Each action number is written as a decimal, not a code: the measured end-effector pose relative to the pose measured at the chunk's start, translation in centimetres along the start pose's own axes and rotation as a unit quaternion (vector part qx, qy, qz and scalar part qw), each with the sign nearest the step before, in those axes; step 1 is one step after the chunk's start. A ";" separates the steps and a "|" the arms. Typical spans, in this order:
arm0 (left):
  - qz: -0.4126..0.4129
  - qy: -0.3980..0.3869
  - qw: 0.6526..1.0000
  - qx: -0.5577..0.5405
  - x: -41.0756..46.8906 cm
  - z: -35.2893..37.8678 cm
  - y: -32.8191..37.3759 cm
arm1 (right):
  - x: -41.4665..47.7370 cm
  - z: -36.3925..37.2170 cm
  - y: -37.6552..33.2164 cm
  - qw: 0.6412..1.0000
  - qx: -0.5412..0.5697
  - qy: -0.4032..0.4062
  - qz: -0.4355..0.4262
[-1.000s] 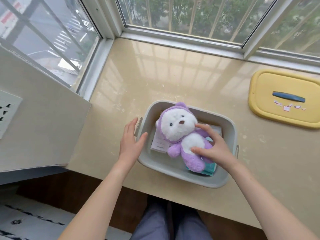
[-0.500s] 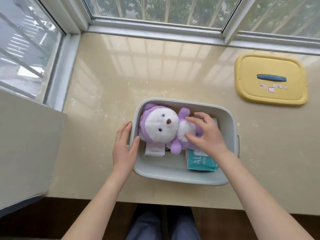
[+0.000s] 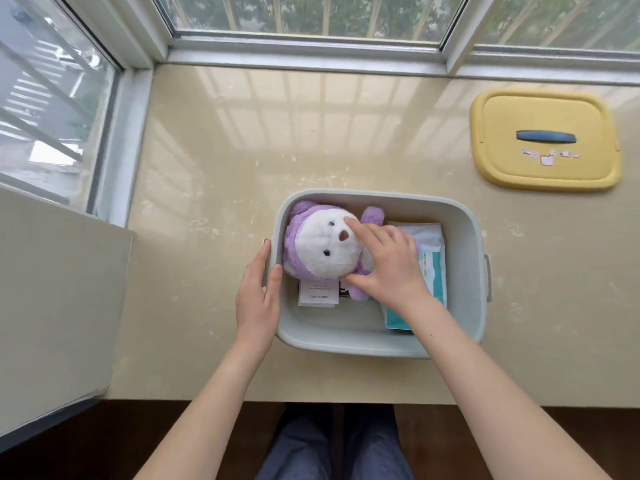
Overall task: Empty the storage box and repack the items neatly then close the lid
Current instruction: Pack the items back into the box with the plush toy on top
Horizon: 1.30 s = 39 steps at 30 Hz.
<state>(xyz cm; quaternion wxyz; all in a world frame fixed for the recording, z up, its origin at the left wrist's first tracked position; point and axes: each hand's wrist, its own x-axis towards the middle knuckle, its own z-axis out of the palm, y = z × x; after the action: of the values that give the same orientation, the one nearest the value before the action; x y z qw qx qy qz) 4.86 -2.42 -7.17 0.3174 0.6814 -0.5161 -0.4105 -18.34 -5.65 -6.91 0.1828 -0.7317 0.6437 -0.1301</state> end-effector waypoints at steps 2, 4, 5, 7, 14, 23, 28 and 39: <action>-0.008 -0.003 1.000 -0.014 -0.1 -0.1 0.0 | -0.2 0.0 0.3 1.000 0.004 0.000 -0.006; -0.011 -0.002 1.000 -0.021 0.0 -0.1 0.0 | -0.1 -0.1 0.6 1.000 0.015 -0.011 -0.005; -0.014 -0.002 1.000 -0.023 0.0 -0.2 0.0 | 0.1 -0.1 0.7 1.000 0.023 -0.021 -0.001; -0.019 -0.003 0.999 -0.026 0.0 -0.1 0.0 | 0.8 -0.2 0.9 0.999 0.032 -0.038 0.003; -0.018 0.006 0.999 -0.043 0.1 0.2 -0.4 | 1.4 0.0 2.0 0.997 0.045 -0.054 -0.015; -0.013 -0.042 0.997 0.068 -0.2 -1.4 1.5 | -0.1 -2.5 0.9 0.995 0.078 -0.061 -0.002; 0.095 -0.036 0.973 0.208 -1.7 -4.7 6.4 | -3.4 -7.3 -0.8 0.992 0.113 0.057 0.016; 0.272 -0.038 0.922 0.274 -9.5 -8.3 14.8 | -15.5 -15.7 -4.7 0.983 0.007 0.172 0.065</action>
<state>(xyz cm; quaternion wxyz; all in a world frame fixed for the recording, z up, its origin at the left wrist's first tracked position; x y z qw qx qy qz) 4.46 2.88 11.58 0.1979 0.5593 -0.7854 -0.1766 -22.92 8.58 9.93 0.0827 -0.6535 0.7110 -0.2462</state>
